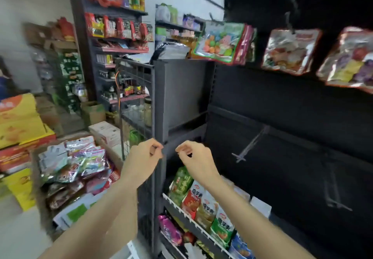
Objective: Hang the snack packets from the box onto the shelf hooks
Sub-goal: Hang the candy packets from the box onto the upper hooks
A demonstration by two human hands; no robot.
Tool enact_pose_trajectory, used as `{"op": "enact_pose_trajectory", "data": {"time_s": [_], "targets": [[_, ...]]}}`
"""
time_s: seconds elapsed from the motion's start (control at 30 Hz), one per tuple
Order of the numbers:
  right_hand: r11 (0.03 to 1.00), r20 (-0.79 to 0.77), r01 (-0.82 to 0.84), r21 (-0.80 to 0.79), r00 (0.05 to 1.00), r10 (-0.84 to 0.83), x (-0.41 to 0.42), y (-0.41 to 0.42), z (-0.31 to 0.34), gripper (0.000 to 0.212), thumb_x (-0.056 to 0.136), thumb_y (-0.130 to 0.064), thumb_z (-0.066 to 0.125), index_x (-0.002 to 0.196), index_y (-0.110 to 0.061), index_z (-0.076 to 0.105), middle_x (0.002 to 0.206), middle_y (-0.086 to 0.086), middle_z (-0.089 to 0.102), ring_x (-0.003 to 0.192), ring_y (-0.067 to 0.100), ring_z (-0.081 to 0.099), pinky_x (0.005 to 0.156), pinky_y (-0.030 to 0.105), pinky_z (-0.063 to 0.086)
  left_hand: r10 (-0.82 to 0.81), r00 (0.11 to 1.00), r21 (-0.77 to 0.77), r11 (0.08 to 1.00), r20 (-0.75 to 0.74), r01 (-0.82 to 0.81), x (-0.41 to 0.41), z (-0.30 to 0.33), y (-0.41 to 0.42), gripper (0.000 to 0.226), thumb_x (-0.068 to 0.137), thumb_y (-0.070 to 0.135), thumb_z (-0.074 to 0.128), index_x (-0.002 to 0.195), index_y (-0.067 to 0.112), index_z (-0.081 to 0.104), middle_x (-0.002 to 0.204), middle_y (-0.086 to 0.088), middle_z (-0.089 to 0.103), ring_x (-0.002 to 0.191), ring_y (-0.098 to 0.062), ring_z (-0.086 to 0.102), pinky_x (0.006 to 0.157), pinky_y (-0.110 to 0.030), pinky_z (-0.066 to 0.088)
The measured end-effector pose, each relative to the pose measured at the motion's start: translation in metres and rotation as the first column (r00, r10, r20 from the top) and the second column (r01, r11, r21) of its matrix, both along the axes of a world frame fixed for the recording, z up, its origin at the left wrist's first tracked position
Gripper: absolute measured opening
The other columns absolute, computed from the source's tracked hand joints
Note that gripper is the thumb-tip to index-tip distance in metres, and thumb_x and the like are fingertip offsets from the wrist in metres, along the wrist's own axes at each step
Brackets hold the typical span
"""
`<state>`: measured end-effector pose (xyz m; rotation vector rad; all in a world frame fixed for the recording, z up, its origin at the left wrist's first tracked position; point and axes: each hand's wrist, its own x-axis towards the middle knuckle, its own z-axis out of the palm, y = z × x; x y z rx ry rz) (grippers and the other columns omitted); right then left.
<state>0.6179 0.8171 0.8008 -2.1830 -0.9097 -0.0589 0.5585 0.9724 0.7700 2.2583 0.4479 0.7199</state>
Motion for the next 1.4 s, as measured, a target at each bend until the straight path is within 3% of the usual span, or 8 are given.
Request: {"op": "enact_pose_trajectory", "data": {"time_s": [0.13,0.33,0.5,0.7,0.97,1.1,1.27,1.4], "targets": [[0.987,-0.207,-0.121,-0.104,0.973,0.098,-0.007,0.106,-0.056,0.024,0.092,-0.008,0.049,0.104,-0.011,0.070,0.106,0.004,0.070,0.101,0.015,0.061,0.083,0.016,0.043,0.112,0.978,-0.108,0.985,-0.175,-0.132,-0.017,-0.061,0.108,0.017,0.089,0.013,0.056,0.082,0.027,0.063,0.079,0.002,0.069,0.078,-0.020,0.065,0.076,-0.036,0.052],[0.902,-0.352,-0.260,-0.343,0.926,0.133,0.001,0.229,-0.127,0.026,0.088,-0.007,0.050,0.106,0.000,0.067,0.112,0.015,0.067,0.106,0.030,0.059,0.089,0.034,0.043,0.001,0.842,0.008,1.000,-0.540,0.004,-0.024,-0.133,0.216,0.014,0.093,0.013,0.050,0.091,0.010,0.063,0.098,-0.013,0.067,0.089,-0.026,0.062,0.085,-0.037,0.049],[0.694,-0.380,-0.359,-0.624,0.916,0.132,0.020,0.279,-0.190,0.025,0.091,-0.015,0.052,0.113,-0.002,0.054,0.110,0.018,0.059,0.106,0.031,0.054,0.073,0.029,0.039,-0.092,0.589,0.020,0.983,-0.803,0.181,-0.027,-0.182,0.250,0.041,0.093,0.029,0.054,0.126,0.006,0.050,0.129,-0.011,0.053,0.119,-0.027,0.051,0.095,-0.031,0.039],[0.554,-0.312,-0.357,-0.752,0.933,0.178,0.028,0.292,-0.243,0.031,0.093,-0.020,0.043,0.117,-0.005,0.053,0.115,0.020,0.056,0.110,0.041,0.056,0.093,0.046,0.049,-0.178,0.443,0.018,0.914,-0.879,0.405,-0.024,-0.223,0.266,0.085,0.086,0.034,0.064,0.151,0.014,0.013,0.157,-0.006,0.013,0.141,-0.028,0.024,0.112,-0.041,0.029],[0.473,-0.240,-0.342,-0.812,0.934,0.263,0.025,0.299,-0.213,0.021,0.091,-0.001,0.046,0.111,-0.004,0.053,0.114,0.016,0.055,0.103,0.037,0.058,0.072,0.036,0.045,-0.131,0.555,-0.005,0.975,-0.822,0.223,-0.017,-0.219,0.263,0.064,0.080,0.034,0.071,0.134,0.012,0.045,0.135,-0.006,0.043,0.120,-0.029,0.048,0.099,-0.043,0.042],[0.593,-0.125,-0.267,-0.759,0.955,0.270,0.021,0.298,-0.189,0.018,0.089,0.005,0.041,0.074,-0.005,0.039,0.075,0.009,0.044,0.074,0.031,0.049,0.061,0.035,0.036,-0.178,0.554,-0.073,0.976,-0.813,0.206,-0.018,-0.208,0.260,0.047,0.087,0.027,0.064,0.128,0.009,0.051,0.122,-0.007,0.052,0.115,-0.030,0.053,0.092,-0.036,0.045],[0.842,-0.203,-0.234,-0.486,0.967,0.151,0.024,0.319,-0.173,0.028,0.089,-0.008,0.043,0.061,-0.009,0.047,0.060,0.006,0.050,0.058,0.026,0.050,0.058,0.032,0.043,0.093,0.915,0.220,0.975,-0.393,-0.005,-0.030,-0.177,0.268,0.026,0.089,0.007,0.052,0.114,0.004,0.059,0.114,-0.013,0.053,0.099,-0.030,0.053,0.072,-0.034,0.042],[0.915,-0.357,-0.269,-0.301,0.922,0.153,0.024,0.339,-0.156,0.025,0.087,-0.004,0.048,0.096,-0.005,0.071,0.088,0.008,0.070,0.087,0.022,0.063,0.083,0.035,0.050,0.316,0.878,0.459,0.879,-0.360,-0.128,-0.039,-0.165,0.298,0.048,0.077,-0.006,0.058,0.124,0.002,0.053,0.132,-0.019,0.046,0.120,-0.037,0.043,0.090,-0.045,0.038]]}}
